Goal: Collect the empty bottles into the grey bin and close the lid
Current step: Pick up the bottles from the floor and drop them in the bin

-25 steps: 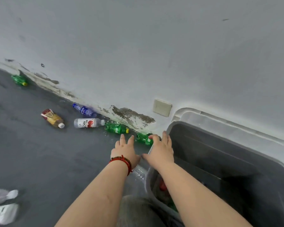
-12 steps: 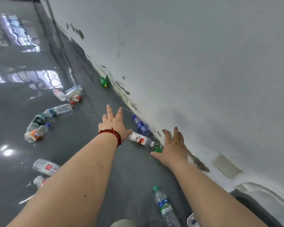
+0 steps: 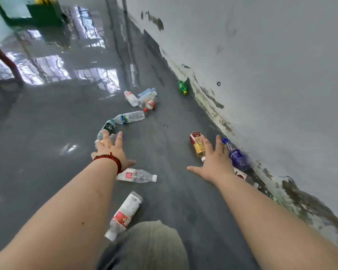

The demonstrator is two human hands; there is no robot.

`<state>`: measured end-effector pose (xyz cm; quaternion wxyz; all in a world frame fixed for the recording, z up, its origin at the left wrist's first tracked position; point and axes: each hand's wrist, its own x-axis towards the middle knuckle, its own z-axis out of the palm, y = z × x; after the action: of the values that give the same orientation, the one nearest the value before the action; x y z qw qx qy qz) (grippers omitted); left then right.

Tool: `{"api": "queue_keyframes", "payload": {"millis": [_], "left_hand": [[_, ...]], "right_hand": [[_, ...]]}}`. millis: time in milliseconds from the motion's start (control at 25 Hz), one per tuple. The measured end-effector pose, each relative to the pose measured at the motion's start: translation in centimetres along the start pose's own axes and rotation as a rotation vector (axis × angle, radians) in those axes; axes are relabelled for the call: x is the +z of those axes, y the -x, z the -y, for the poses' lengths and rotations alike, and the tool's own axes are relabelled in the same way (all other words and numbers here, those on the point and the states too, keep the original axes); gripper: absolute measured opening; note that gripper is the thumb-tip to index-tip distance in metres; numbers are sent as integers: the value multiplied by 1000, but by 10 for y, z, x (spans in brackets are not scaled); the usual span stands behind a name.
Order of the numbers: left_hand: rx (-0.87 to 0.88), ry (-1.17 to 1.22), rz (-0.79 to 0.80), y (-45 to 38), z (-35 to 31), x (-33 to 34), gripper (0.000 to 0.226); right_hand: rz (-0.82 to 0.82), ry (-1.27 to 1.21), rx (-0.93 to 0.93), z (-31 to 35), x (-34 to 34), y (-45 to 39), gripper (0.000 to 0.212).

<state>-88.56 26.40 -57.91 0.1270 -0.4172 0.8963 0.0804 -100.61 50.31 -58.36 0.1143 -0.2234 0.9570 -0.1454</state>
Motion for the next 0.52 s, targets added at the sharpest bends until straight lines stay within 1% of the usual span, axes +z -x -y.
{"api": "queue_keyframes", "payload": {"millis": [120, 200, 320, 400, 520], "left_hand": [[-29, 89, 58, -45, 34, 13, 113], [-101, 149, 136, -66, 48, 41, 119], [-256, 142, 378, -82, 58, 116, 130], [-297, 105, 527, -84, 59, 162, 137], [-345, 120, 646, -97, 64, 215, 141]], "right_hand": [[0, 7, -101, 53, -1, -53, 108], [16, 6, -152, 73, 11, -82, 107], [98, 57, -187, 81, 59, -108, 107], [149, 74, -208, 86, 93, -122, 108], [196, 84, -247, 100, 139, -154, 108]]}}
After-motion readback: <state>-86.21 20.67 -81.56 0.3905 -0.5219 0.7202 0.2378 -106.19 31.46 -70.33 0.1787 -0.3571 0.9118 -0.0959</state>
